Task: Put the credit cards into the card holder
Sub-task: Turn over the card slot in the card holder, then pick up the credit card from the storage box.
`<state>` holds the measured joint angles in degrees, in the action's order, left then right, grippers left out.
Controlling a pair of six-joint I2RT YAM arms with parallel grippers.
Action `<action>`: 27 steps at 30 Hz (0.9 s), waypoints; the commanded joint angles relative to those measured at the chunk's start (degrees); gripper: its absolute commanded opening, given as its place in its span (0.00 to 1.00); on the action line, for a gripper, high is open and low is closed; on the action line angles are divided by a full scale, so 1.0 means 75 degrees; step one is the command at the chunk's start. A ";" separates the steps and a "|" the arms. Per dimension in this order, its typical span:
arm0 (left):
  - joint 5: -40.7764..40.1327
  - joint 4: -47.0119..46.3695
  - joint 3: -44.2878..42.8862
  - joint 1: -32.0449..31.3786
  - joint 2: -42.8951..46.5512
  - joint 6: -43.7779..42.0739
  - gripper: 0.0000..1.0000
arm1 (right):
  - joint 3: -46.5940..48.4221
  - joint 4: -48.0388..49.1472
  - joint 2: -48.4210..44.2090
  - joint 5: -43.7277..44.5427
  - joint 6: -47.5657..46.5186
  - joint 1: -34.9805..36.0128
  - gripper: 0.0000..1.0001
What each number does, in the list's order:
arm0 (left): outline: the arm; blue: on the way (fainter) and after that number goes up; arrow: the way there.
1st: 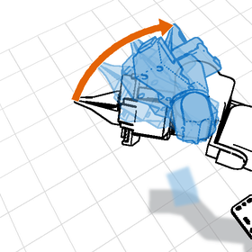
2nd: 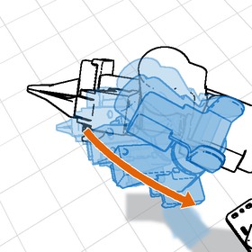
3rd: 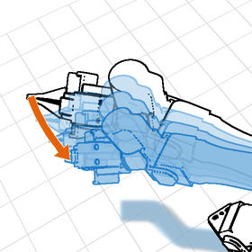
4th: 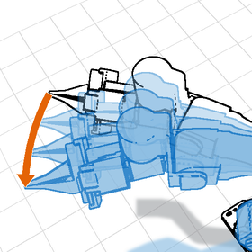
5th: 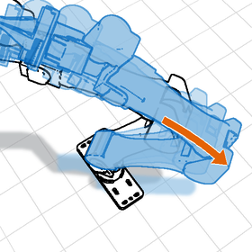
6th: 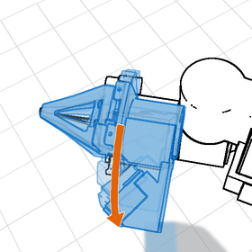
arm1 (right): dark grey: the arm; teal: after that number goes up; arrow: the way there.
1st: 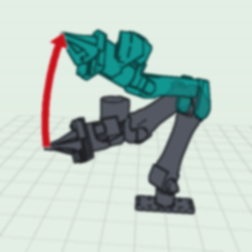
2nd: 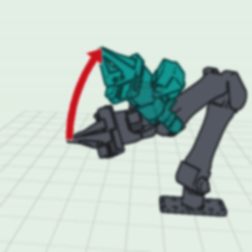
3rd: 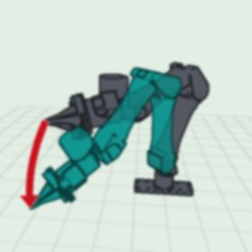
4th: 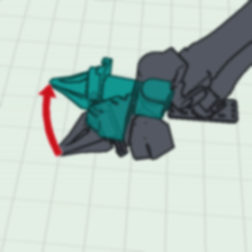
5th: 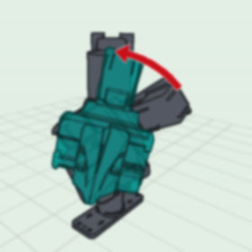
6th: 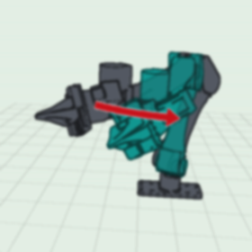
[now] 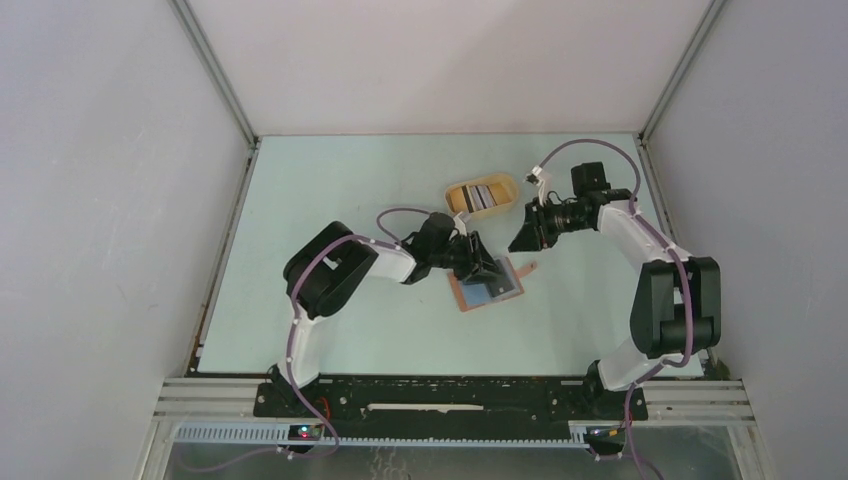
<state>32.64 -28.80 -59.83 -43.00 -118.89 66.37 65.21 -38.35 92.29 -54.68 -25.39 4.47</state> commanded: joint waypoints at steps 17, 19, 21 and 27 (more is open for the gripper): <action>-0.1960 0.2909 0.0178 0.0927 0.3608 -0.4287 0.52 | 0.5600 -0.1877 0.3041 -0.0483 0.1568 0.0089 0.70; -0.2507 0.3327 0.0259 0.1034 0.4043 -0.4744 0.52 | 0.5615 -0.1247 0.3133 -0.0012 0.1965 0.0134 0.71; -0.2962 0.3563 0.0337 0.1144 0.4412 -0.5017 0.53 | 0.5907 -0.1068 0.3348 0.0414 0.2104 0.0212 0.73; -0.4232 0.3697 0.0513 0.1565 0.5315 -0.5241 0.57 | 0.7141 -0.1271 0.4492 0.0972 0.2323 0.0395 0.76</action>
<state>10.11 -3.77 -57.82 -33.34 -83.44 31.40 111.50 -47.83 122.69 -50.59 -11.35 6.15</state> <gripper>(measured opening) 0.544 0.753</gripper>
